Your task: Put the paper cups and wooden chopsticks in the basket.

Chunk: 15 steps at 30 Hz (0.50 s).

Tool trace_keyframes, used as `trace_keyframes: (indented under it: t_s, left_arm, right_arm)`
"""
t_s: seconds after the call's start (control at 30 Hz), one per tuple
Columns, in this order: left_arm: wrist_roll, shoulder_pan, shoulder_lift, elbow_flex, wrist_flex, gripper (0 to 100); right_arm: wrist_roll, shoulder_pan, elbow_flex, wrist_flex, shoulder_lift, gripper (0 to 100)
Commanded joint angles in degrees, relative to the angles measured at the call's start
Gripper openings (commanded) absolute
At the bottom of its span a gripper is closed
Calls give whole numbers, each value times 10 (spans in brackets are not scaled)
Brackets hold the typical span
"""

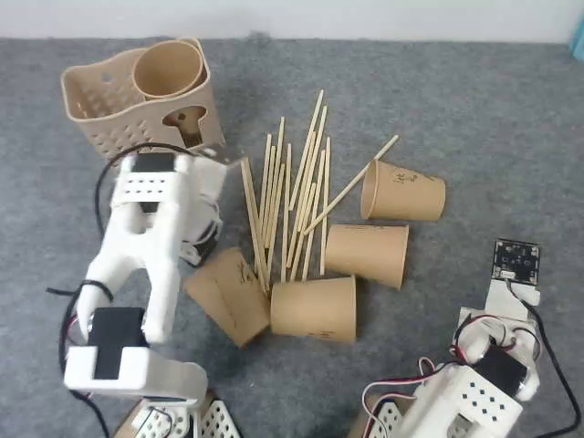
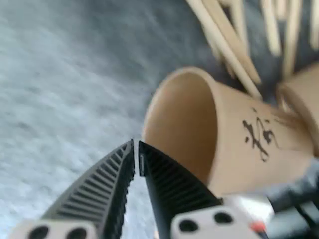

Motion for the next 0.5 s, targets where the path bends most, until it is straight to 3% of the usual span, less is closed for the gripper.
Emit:
trace_keyframes:
  t_s: [0.0, 0.2, 0.47]
  left_arm:
    - [8, 25, -30, -34, 58, 12]
    - [8, 61, -63, -17, 59, 12]
    - [-18, 214, -175, 75, 59, 12]
  right_arm:
    - [11, 6, -3, 1, -8, 8]
    - [11, 6, -3, 0, -8, 9]
    - [11, 6, -3, 0, -8, 9]
